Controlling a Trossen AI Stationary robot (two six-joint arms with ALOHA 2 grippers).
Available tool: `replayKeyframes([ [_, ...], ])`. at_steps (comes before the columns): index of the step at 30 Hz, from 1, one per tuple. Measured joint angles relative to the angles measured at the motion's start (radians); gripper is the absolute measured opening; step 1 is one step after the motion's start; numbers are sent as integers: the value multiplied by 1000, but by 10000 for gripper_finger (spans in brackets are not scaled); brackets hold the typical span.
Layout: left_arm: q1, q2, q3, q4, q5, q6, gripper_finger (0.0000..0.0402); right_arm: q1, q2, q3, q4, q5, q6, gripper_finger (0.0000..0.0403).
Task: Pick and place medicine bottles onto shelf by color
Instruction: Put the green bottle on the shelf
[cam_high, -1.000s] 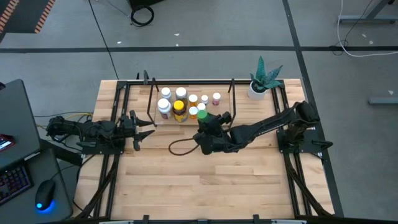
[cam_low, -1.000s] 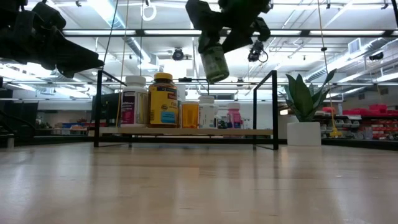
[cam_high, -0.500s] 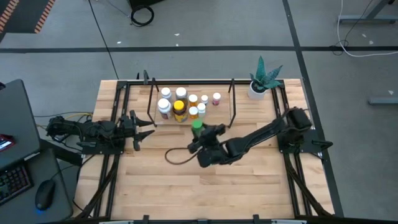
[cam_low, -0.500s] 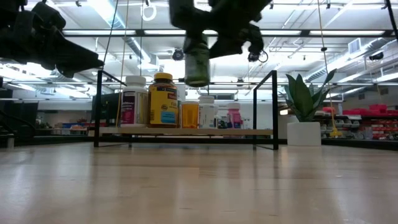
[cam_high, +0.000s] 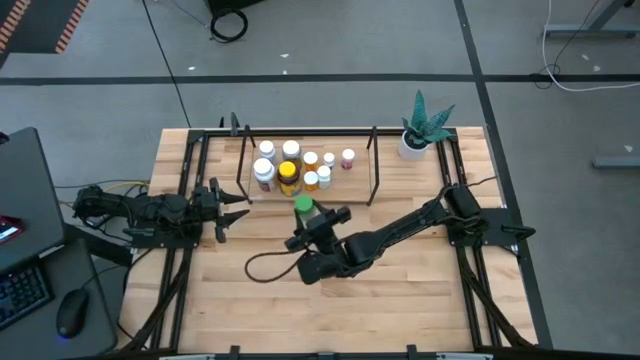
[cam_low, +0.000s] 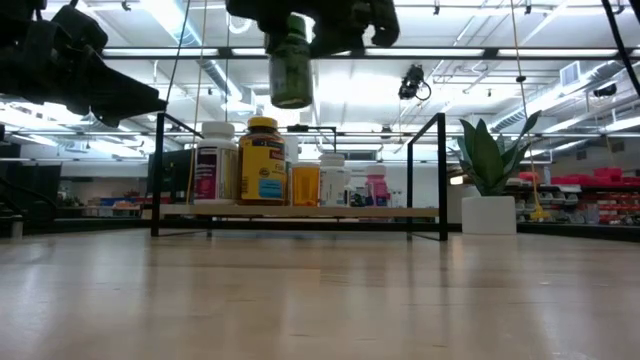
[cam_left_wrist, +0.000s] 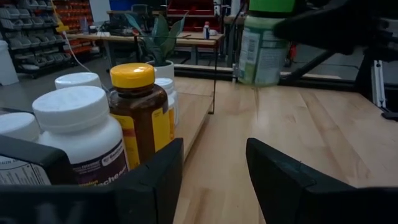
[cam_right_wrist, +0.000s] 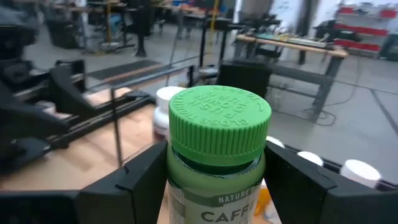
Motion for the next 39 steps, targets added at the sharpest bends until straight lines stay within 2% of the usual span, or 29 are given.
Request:
replayKeyframes([
  [4, 0, 0, 0, 0, 0, 0, 187, -2, 0, -5, -94, 40, 89, 247],
  [14, 0, 0, 0, -2, 0, 0, 181, -63, -3, -5, -534, -36, 500, 247],
  [22, 0, 0, 0, -2, 0, 0, 187, -86, -3, -6, -823, -43, 801, 247],
  [29, 0, 0, 0, -2, 0, 0, 183, -120, -4, -73, -860, -51, 916, 247],
  [39, 0, 0, 0, -2, 0, 0, 187, -186, -4, -143, -852, -75, 948, 248],
])
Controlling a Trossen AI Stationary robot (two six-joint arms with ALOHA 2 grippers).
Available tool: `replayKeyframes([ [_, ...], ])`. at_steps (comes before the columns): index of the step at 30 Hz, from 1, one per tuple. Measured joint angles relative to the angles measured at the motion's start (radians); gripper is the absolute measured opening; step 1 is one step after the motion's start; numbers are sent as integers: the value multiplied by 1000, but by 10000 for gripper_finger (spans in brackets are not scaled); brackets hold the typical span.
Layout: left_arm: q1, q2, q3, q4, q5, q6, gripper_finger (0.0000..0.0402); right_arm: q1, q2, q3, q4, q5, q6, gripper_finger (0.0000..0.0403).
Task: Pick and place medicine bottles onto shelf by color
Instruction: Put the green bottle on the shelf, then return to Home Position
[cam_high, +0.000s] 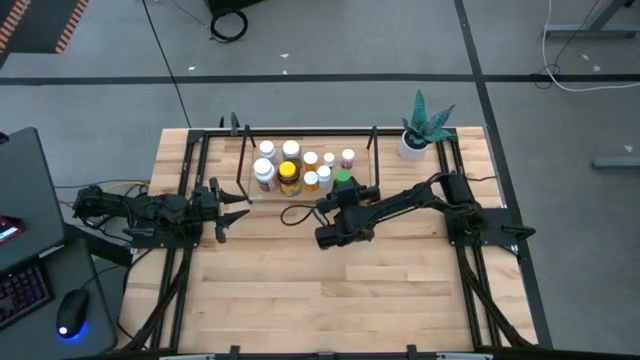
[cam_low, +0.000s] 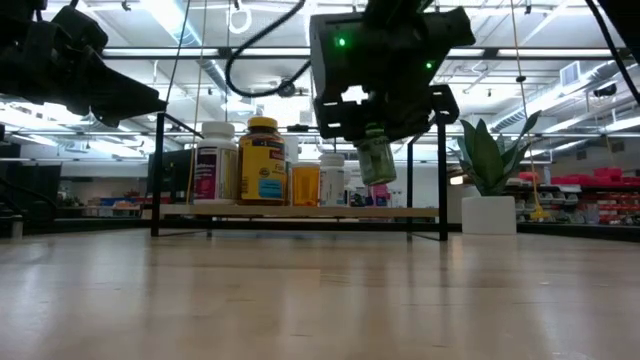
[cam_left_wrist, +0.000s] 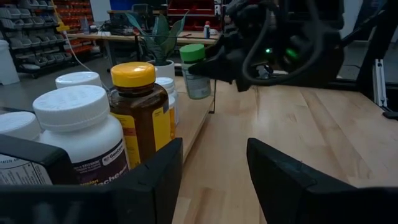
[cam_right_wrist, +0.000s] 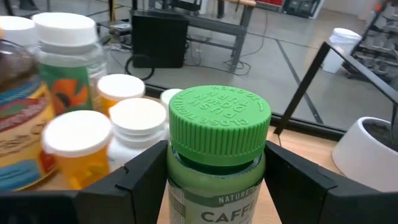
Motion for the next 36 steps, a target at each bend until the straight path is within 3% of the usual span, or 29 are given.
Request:
replayKeyframes([
  [11, 0, 0, 0, 0, 0, 1, 181, -20, 0, -121, 30, 3, 155, 248],
  [23, 0, 0, 0, 0, 0, 0, 185, -45, 0, -150, 149, 1, 99, 252],
  [30, 0, 0, 0, 0, 0, 0, 187, -70, 0, -150, 158, -74, 95, 278],
  [36, 0, 0, 0, 0, 0, 0, 184, -71, 0, -150, 162, -75, 70, 310],
])
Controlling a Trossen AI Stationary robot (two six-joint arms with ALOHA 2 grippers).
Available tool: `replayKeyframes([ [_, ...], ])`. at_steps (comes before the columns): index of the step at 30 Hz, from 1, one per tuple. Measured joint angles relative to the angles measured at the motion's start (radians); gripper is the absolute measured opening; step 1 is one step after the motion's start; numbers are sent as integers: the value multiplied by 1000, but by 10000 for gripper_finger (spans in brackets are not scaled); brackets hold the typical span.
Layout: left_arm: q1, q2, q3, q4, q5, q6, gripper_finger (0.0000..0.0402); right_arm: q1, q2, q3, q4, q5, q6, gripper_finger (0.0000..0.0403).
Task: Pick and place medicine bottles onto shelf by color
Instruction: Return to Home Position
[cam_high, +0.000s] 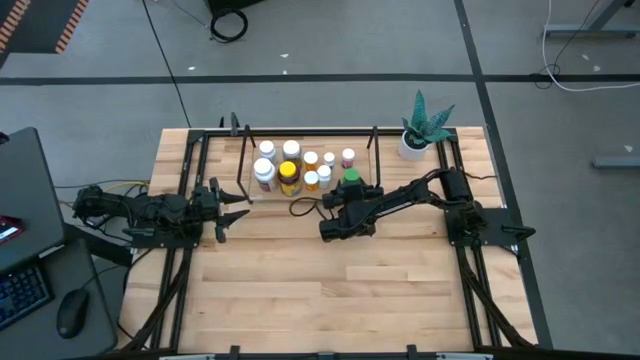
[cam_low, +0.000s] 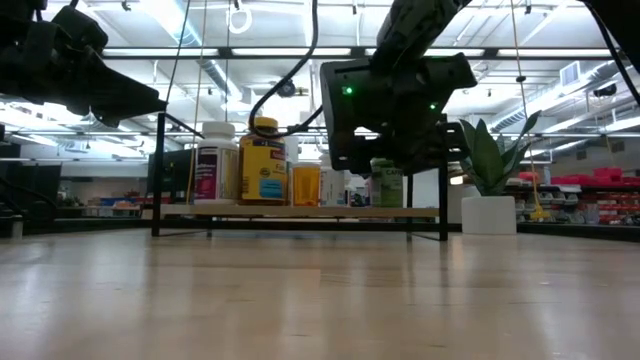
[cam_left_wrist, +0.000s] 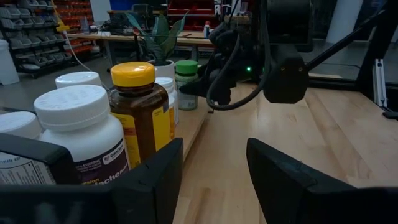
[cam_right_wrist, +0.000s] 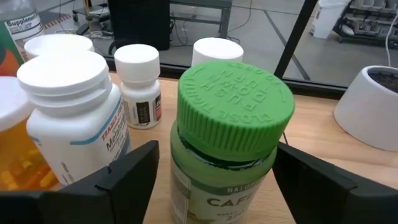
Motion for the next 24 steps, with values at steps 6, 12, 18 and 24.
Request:
replayKeyframes([
  [6, 0, 0, 0, 0, 0, 0, 183, 4, 0, 23, -6, -5, -40, 337],
  [12, 0, 0, 0, 0, 0, 0, 187, 6, -2, 97, -32, -5, -125, 349],
  [18, 0, 0, 0, 0, 0, 0, 183, 6, -3, 193, -142, -3, -162, 349],
  [24, 0, 0, 0, 0, 0, 0, 188, 6, -3, 308, -321, 0, -163, 348],
])
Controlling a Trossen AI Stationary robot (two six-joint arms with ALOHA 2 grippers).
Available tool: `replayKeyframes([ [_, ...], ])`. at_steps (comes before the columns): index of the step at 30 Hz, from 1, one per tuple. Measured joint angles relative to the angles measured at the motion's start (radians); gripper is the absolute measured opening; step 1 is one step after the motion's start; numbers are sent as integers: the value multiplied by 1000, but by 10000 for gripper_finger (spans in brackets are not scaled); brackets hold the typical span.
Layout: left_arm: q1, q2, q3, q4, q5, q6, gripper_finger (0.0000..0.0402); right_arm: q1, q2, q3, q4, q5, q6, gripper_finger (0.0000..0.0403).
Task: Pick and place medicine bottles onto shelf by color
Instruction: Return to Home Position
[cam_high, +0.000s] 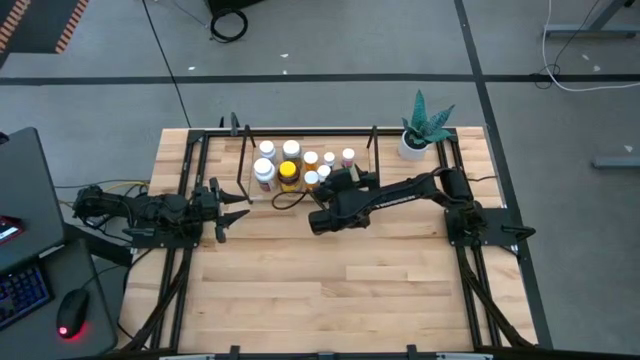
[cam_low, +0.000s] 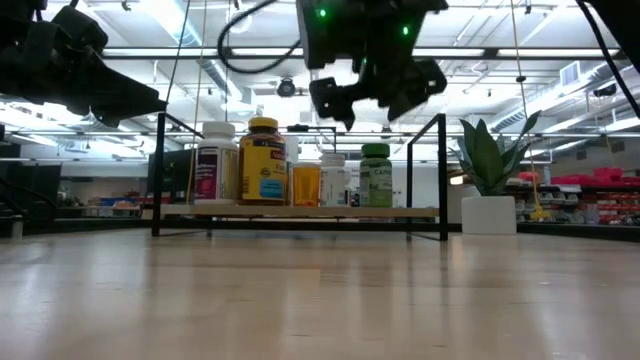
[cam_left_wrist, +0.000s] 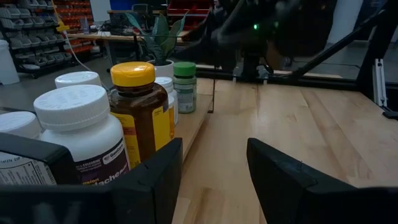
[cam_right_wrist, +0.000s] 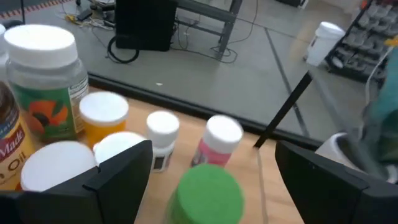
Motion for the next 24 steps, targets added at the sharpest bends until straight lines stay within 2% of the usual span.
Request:
replayKeyframes([
  [3, 0, 0, 0, 0, 0, 0, 186, 6, 0, 64, -85, 2, -1, 348],
  [6, 0, 0, 0, 0, 0, -1, 183, 29, 0, 128, -98, 31, -62, 348],
  [10, 0, 0, 0, 0, 0, -1, 181, 79, 0, 209, -57, 54, -274, 346],
  [13, 0, 0, 0, 0, 0, 0, 185, 105, 0, 288, -20, 21, -438, 338],
  [16, 0, 0, 0, 0, 0, 0, 187, 118, -1, 347, 98, -38, -660, 325],
  [19, 0, 0, 0, 0, 0, -1, 186, 123, -1, 383, 287, -122, -957, 313],
  [24, 0, 0, 0, 0, 0, -1, 182, 106, 0, 410, 564, -364, -1432, 296],
])
